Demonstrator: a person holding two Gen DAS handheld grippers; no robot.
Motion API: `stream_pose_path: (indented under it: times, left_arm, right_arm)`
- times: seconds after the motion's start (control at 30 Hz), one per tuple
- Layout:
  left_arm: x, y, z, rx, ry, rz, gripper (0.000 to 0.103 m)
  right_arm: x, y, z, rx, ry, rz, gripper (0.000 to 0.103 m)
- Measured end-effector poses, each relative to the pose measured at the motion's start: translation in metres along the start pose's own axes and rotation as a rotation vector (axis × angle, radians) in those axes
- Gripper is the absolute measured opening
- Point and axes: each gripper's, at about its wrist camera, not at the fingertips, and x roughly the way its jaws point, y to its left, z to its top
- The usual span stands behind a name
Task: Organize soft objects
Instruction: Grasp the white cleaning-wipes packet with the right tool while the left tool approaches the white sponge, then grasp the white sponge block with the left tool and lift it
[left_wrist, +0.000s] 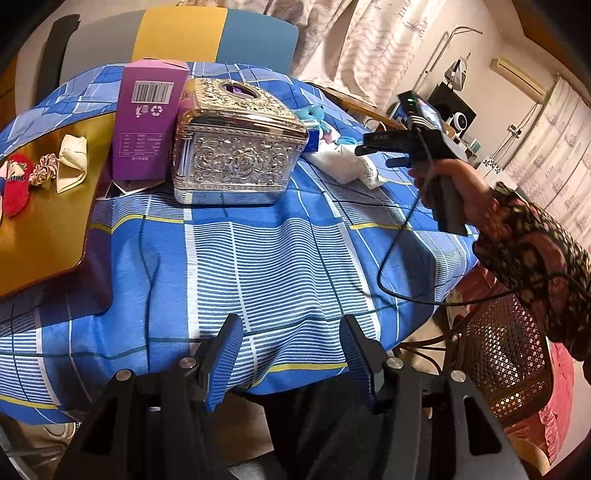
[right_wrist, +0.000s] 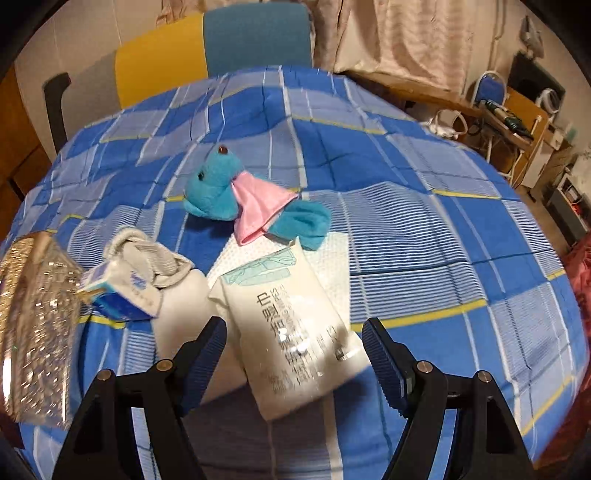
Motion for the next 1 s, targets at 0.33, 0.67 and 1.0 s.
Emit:
stream_pose_path:
  times: [0.33, 0.67, 1.0]
  left_arm:
    - [0.017, -0.017, 0.019, 0.022, 0.023, -0.012, 0.055]
    - [0.053, -0.079, 0.068, 0.114, 0.034, 0.011, 0.055]
    - [0.136, -0.123, 0.151, 0.006, 0.104, 0.054, 0.057]
  right_arm:
    - [0.019, -0.001, -0.009, -0.069, 0.046, 0.042, 0.061]
    - [-0.018, -0.046, -0.055, -0.057, 0.083, -0.004, 0.061]
    - [-0.025, -0.090, -0.067, 0.121, 0.052, 0.066, 0.061]
